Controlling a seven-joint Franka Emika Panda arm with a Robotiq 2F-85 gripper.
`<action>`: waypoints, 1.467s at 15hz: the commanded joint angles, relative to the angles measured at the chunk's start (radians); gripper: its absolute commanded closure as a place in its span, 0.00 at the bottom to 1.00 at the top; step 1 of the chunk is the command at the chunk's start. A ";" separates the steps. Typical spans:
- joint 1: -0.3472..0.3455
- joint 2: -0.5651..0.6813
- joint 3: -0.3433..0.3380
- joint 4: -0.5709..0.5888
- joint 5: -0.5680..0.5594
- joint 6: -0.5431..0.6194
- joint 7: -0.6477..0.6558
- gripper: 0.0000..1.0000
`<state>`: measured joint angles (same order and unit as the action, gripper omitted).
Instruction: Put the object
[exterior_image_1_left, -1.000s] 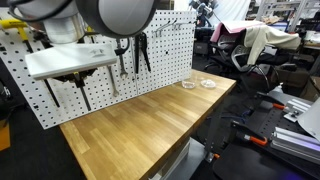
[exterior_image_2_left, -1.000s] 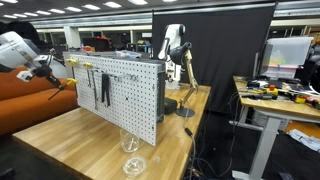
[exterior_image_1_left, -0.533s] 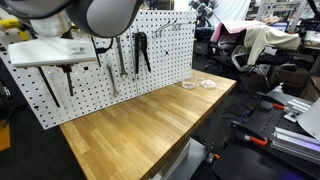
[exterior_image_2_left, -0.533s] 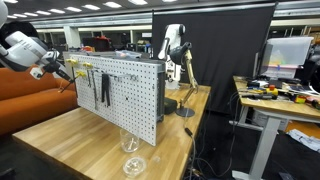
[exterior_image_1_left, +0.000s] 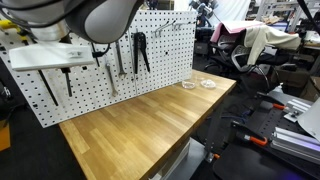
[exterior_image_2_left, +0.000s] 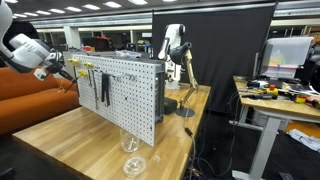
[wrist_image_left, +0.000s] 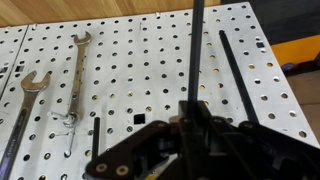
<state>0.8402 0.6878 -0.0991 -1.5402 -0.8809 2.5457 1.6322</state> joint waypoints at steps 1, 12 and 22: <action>-0.014 0.005 0.007 0.016 -0.046 -0.005 0.007 0.98; -0.082 0.056 0.031 0.000 -0.076 0.055 -0.013 0.98; -0.164 0.078 0.103 -0.020 -0.032 0.140 -0.122 0.17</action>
<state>0.7095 0.7652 -0.0313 -1.5497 -0.9338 2.6547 1.5730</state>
